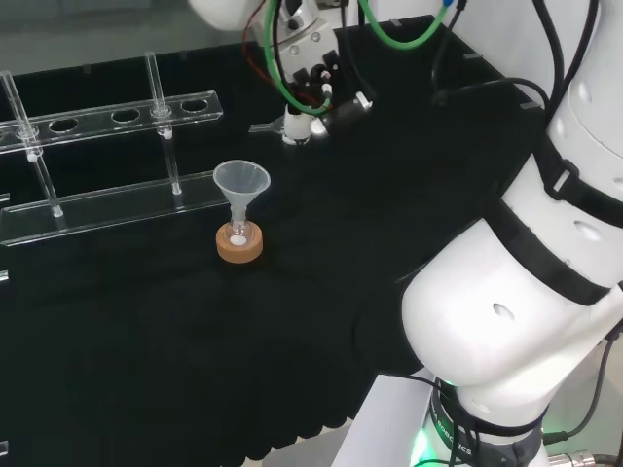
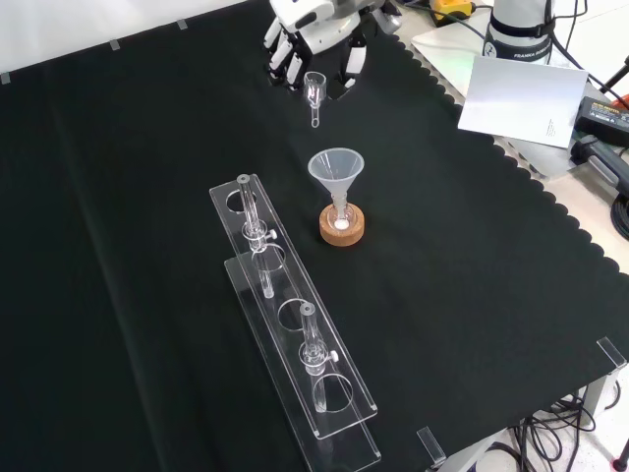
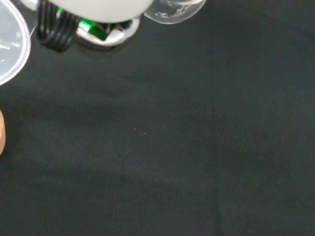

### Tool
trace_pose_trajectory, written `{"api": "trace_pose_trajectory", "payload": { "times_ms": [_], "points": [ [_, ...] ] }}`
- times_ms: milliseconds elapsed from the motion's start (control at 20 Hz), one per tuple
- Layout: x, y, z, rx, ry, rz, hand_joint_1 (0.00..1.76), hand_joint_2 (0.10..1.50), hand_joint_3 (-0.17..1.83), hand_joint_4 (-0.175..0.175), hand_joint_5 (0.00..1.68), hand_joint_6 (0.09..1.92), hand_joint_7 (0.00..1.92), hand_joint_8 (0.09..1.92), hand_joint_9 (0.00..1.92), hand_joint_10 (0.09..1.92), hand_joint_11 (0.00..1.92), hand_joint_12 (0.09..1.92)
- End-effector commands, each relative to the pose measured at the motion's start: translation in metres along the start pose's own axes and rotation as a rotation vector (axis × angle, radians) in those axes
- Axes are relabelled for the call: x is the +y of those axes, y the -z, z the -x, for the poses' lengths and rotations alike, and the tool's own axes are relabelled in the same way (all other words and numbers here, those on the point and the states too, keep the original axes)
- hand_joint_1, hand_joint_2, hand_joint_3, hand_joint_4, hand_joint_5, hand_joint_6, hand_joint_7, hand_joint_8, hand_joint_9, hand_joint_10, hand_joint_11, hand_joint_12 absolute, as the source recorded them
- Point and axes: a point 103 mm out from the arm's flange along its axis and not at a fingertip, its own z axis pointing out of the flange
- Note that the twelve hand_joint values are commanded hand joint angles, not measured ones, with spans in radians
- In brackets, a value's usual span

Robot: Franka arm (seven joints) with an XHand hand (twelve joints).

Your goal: Put the weighing funnel back on the table.

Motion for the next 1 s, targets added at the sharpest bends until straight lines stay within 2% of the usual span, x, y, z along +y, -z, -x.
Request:
{"api": "trace_pose_trajectory", "payload": {
  "times_ms": [50, 350, 600, 1000],
  "points": [
    [0.004, -0.004, 0.014, 0.062, -0.017, 0.001, 1.13, 0.66, 0.6, 0.175, 1.34, 0.54, 0.66, 0.64, 1.08, 0.13, 0.72, 1.06],
    [0.018, -0.005, 0.029, 0.093, -0.036, -0.015, 1.13, 0.66, 0.61, 0.175, 1.33, 0.55, 0.66, 0.64, 1.07, 0.14, 0.7, 1.08],
    [0.037, -0.006, 0.041, 0.071, -0.053, -0.024, 1.13, 0.66, 0.61, 0.175, 1.33, 0.55, 0.66, 0.64, 1.07, 0.14, 0.7, 1.08],
    [0.083, -0.015, 0.037, 0.071, -0.041, -0.05, 1.13, 0.66, 0.61, 0.175, 1.33, 0.55, 0.66, 0.64, 1.07, 0.14, 0.7, 1.09]
  ]
}}
